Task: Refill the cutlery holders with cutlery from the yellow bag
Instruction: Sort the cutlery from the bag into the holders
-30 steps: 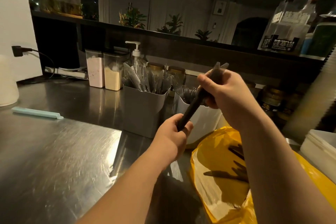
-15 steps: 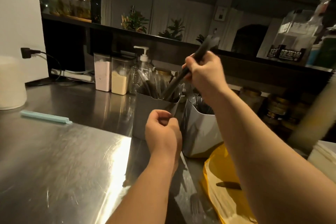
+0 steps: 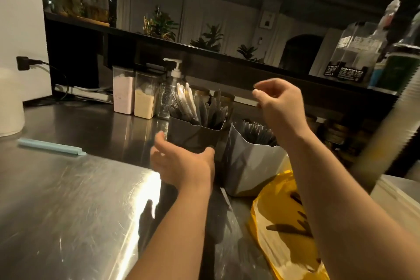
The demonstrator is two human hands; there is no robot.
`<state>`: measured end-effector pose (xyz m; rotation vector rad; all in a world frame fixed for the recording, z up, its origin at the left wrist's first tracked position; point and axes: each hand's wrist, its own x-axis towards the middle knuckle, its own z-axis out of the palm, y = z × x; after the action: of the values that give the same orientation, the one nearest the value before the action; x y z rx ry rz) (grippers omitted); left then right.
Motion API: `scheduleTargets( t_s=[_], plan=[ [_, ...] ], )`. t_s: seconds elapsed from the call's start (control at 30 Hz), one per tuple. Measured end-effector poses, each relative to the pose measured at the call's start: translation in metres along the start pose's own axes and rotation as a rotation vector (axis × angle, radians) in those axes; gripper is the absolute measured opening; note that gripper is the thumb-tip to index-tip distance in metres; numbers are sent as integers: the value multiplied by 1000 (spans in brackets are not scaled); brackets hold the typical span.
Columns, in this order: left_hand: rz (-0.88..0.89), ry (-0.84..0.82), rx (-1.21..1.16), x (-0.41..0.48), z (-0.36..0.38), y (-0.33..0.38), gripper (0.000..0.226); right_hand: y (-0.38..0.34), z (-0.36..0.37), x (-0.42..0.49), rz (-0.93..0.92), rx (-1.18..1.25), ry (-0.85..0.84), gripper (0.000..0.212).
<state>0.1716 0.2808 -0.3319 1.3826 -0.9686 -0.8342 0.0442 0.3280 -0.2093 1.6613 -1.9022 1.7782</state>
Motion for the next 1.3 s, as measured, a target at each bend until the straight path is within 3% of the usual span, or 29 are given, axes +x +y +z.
scheduleTargets(
  t_s=[0.07,0.13,0.23,0.3,0.4,0.57,0.93,1.2,1.3],
  plan=[
    [51,-74,120,13,4,-4,133,17,-14,-27,-17,-106,191,19],
    [99,-153,243,19,11,-8,146,37,-20,-56,47,-220,354,54],
    [106,-184,331,21,22,-10,149,64,-3,-85,274,-220,222,121],
    [135,-173,297,21,27,-14,146,75,13,-88,304,-185,125,139],
    [241,-111,222,18,24,-20,140,85,28,-81,295,-200,88,142],
    [482,12,281,14,17,-27,136,95,34,-84,235,-246,200,133],
    [299,5,270,21,21,-24,139,97,42,-86,165,-249,219,129],
    [282,107,272,26,20,-27,135,96,46,-88,169,-321,284,122],
    [282,96,278,25,20,-29,138,94,51,-90,149,-307,228,121]
  ],
)
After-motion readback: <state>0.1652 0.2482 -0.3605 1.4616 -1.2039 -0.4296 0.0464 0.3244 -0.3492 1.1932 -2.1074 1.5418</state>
